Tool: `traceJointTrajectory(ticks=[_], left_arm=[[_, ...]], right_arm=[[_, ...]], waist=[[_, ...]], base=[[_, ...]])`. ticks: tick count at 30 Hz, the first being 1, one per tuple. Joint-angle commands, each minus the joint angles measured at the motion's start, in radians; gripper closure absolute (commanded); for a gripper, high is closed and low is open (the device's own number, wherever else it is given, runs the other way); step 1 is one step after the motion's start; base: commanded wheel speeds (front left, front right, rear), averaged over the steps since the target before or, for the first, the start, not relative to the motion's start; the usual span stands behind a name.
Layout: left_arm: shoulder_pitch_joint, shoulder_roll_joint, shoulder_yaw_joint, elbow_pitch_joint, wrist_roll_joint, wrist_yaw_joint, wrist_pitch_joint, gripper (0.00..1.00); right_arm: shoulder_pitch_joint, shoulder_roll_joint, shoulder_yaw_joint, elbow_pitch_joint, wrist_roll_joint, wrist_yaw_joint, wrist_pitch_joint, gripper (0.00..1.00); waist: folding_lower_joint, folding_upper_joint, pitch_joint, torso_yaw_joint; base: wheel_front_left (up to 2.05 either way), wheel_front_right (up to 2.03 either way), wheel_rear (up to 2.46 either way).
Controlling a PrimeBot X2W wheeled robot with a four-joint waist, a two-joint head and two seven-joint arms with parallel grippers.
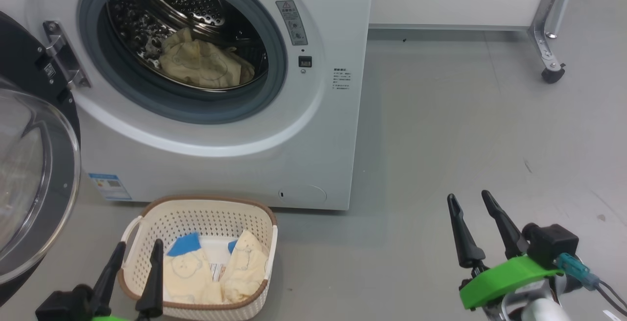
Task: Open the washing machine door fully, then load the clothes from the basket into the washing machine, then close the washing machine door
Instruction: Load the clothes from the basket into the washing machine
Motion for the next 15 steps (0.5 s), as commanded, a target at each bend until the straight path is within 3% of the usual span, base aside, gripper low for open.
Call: traceJointTrajectory(ticks=[1, 15], left_arm=[[-0.034, 0.009, 0.056, -0.021, 0.012, -0.008, -0.011, 0.00], [-0.034, -0.016, 0.073, -0.010, 0.036, -0.029, -0.011, 0.00]], right_arm=[[-0.025, -0.003, 0.022, -0.029, 0.000, 0.000, -0.007, 0.00], [-0.024, -0.003, 0.019, -0.031, -0.007, 0.000, -0.007, 0.00]], waist=[[0.0000, -0.0001, 0.001, 0.000], [0.0000, -0.0001, 0.010, 0.002]], base=[[0.00, 0.00, 0.00], [0.00, 0.00, 0.00]])
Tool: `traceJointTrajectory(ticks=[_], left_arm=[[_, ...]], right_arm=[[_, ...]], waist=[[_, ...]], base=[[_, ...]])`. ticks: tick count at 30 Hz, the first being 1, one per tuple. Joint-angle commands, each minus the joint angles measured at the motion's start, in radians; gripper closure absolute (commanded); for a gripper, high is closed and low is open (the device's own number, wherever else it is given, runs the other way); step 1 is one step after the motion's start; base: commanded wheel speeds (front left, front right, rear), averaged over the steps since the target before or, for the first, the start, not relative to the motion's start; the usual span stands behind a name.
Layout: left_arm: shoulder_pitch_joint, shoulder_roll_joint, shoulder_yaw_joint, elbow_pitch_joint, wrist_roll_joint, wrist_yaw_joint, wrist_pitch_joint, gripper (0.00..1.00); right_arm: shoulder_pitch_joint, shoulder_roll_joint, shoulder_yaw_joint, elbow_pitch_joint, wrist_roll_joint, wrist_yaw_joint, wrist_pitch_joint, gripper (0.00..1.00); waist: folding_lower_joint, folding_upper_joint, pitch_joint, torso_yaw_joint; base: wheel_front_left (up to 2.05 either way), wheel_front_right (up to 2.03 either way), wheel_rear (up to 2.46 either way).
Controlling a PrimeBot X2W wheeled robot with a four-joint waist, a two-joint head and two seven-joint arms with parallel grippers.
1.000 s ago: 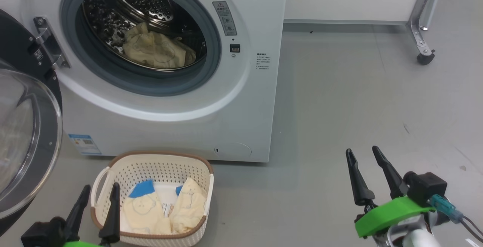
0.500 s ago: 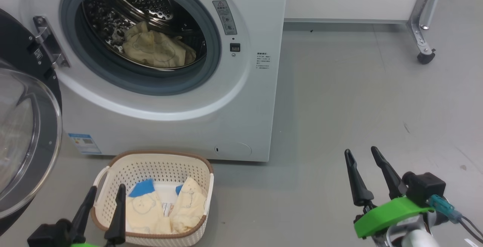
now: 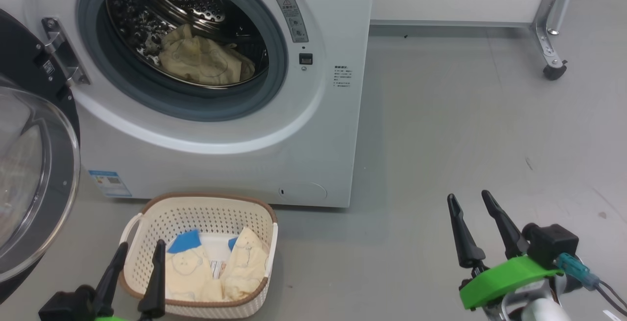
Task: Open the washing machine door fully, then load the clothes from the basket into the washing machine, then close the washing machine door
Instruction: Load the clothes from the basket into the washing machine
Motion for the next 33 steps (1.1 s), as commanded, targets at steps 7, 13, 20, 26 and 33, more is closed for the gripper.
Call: traceJointTrajectory(ticks=[7, 13, 20, 26, 33], left_arm=[[-0.033, 0.006, 0.053, -0.020, 0.016, -0.011, -0.011, 0.00], [-0.048, 0.007, 0.039, 0.010, 0.010, -0.021, -0.007, 0.00], [-0.109, 0.015, 0.020, 0.080, -0.005, -0.037, 0.003, 0.00], [-0.196, 0.032, -0.014, 0.186, -0.020, -0.056, 0.013, 0.00], [-0.358, 0.072, -0.101, 0.325, -0.060, -0.068, 0.056, 0.00]], right_arm=[[-0.022, -0.003, 0.019, -0.032, -0.012, 0.000, -0.007, 0.00], [-0.026, -0.003, 0.020, -0.008, -0.027, 0.000, -0.007, 0.00], [-0.061, -0.003, 0.018, -0.009, -0.037, 0.000, -0.007, 0.00], [-0.093, -0.003, 0.023, -0.018, -0.049, 0.000, -0.007, 0.00], [-0.139, -0.003, 0.030, -0.039, -0.074, 0.000, -0.007, 0.00]], waist=[[0.0000, 0.0000, 0.015, -0.004], [0.0000, 0.0000, 0.062, -0.013], [0.0000, 0.0000, 0.156, -0.030], [0.0000, 0.0000, 0.244, -0.047], [0.0000, 0.0000, 0.387, -0.068]], base=[[0.00, 0.00, 0.00], [0.00, 0.00, 0.00], [0.00, 0.00, 0.00], [0.00, 0.00, 0.00], [0.00, 0.00, 0.00]])
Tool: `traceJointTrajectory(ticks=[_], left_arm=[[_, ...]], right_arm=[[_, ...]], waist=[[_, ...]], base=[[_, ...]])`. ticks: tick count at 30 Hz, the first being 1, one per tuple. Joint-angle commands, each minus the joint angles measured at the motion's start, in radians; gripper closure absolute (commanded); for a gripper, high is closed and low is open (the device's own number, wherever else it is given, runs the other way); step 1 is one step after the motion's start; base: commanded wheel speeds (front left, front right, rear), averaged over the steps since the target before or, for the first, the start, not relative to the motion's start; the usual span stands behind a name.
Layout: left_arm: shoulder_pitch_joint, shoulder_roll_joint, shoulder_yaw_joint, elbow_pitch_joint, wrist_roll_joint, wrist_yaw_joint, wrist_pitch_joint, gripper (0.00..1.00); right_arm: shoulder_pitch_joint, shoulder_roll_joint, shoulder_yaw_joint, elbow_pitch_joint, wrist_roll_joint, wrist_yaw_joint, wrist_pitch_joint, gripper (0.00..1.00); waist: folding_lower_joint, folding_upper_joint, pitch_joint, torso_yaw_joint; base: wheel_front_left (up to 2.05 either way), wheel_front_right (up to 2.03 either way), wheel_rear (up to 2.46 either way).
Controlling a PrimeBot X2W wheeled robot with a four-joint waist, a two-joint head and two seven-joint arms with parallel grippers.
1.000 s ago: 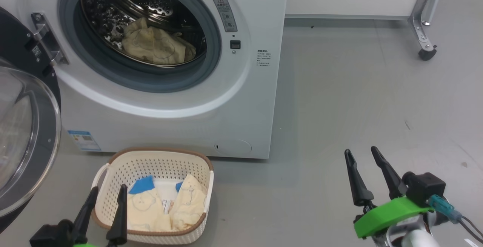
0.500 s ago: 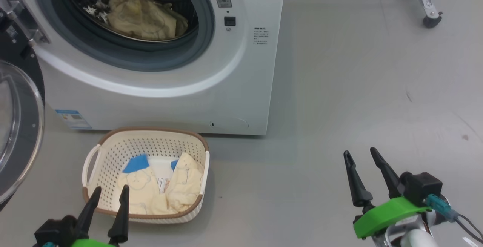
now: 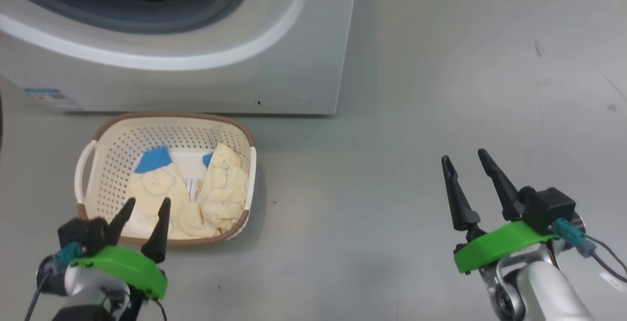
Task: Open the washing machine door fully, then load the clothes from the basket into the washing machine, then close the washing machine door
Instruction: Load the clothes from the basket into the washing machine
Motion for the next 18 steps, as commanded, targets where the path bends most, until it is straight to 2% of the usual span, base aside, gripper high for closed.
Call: traceJointTrajectory(ticks=[1, 11, 18], left_arm=[[-0.062, 0.047, 0.020, -0.006, -0.012, -0.006, -0.002, 0.00], [-0.344, 0.171, -0.257, 0.108, -0.168, -0.006, 0.090, 0.00], [-0.530, 0.245, -0.426, 0.199, -0.283, -0.007, 0.155, 0.00]], right_arm=[[-0.040, -0.003, 0.027, -0.037, -0.011, 0.000, -0.007, 0.00], [-0.097, -0.003, 0.033, -0.094, -0.024, 0.000, -0.007, 0.00], [-0.131, -0.003, 0.045, -0.125, -0.016, 0.000, -0.007, 0.00]], waist=[[-0.0003, 0.0000, 0.077, -0.017], [-0.0003, 0.0000, 0.314, -0.051], [-0.0003, 0.0000, 0.443, -0.079]], base=[[0.00, 0.00, 0.00], [0.00, 0.00, 0.00], [0.00, 0.00, 0.00]])
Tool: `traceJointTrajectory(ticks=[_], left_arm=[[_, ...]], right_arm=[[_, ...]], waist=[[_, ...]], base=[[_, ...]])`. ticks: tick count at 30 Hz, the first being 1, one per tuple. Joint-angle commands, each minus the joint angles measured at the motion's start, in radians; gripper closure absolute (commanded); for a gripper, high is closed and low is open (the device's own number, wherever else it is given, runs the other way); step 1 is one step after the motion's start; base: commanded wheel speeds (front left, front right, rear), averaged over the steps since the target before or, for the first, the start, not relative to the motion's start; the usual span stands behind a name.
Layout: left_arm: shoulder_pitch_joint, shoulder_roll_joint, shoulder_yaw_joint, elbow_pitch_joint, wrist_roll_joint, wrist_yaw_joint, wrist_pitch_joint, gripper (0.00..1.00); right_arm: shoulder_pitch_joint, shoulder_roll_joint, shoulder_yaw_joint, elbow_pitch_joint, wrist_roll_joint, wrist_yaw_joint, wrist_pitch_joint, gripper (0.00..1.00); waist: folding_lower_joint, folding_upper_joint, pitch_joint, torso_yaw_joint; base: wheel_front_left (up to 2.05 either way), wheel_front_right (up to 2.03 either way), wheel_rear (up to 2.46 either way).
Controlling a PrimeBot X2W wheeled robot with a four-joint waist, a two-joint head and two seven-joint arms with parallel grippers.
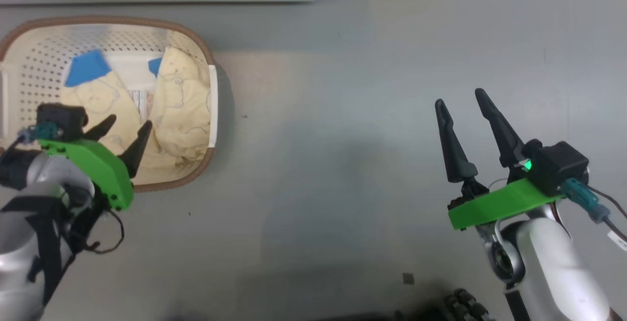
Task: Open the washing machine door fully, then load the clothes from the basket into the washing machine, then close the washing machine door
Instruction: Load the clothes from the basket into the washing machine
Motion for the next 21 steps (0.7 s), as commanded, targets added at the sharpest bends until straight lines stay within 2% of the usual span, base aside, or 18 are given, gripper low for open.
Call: traceJointTrajectory(ticks=[1, 9, 21], left_arm=[[-0.038, 0.057, 0.013, 0.009, -0.033, 0.001, 0.007, 0.00], [-0.227, 0.102, -0.104, 0.137, -0.168, 0.001, 0.110, 0.00], [-0.380, 0.153, -0.248, 0.214, -0.247, 0.001, 0.221, 0.00]], right_arm=[[0.001, -0.002, 0.021, -0.036, 0.003, 0.000, -0.007, 0.00], [-0.016, -0.002, 0.030, -0.083, 0.027, 0.000, -0.007, 0.00], [-0.032, -0.002, 0.065, -0.116, 0.040, 0.000, -0.007, 0.00]], waist=[[-0.0003, 0.0001, 0.076, -0.026], [-0.0003, 0.0001, 0.217, -0.067], [-0.0003, 0.0001, 0.337, -0.129]], base=[[0.00, 0.00, 0.00], [0.00, 0.00, 0.00], [0.00, 0.00, 0.00]])
